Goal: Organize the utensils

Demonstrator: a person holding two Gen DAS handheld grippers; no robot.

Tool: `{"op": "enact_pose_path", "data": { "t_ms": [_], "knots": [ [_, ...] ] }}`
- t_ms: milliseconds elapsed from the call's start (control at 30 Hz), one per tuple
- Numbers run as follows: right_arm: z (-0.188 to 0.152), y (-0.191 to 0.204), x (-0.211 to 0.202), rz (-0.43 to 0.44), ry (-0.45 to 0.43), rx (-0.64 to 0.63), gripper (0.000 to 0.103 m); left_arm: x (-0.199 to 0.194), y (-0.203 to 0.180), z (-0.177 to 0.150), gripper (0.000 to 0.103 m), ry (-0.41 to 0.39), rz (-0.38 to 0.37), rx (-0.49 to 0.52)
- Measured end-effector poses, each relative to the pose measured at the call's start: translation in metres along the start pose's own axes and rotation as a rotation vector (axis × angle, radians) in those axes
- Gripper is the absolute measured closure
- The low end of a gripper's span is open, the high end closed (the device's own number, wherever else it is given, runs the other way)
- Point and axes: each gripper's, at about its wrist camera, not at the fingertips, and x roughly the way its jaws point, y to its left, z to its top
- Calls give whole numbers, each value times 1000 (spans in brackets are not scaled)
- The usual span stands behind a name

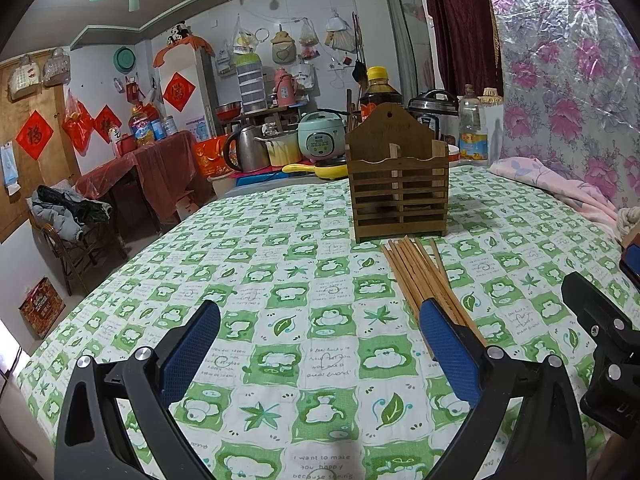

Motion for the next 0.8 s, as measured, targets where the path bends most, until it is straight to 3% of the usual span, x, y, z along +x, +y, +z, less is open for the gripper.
{"op": "enact_pose_path", "data": {
  "t_ms": [800],
  "knots": [
    [0,1,1,3,2,2,6,8,-6,-1,5,33,3,46]
  ]
}}
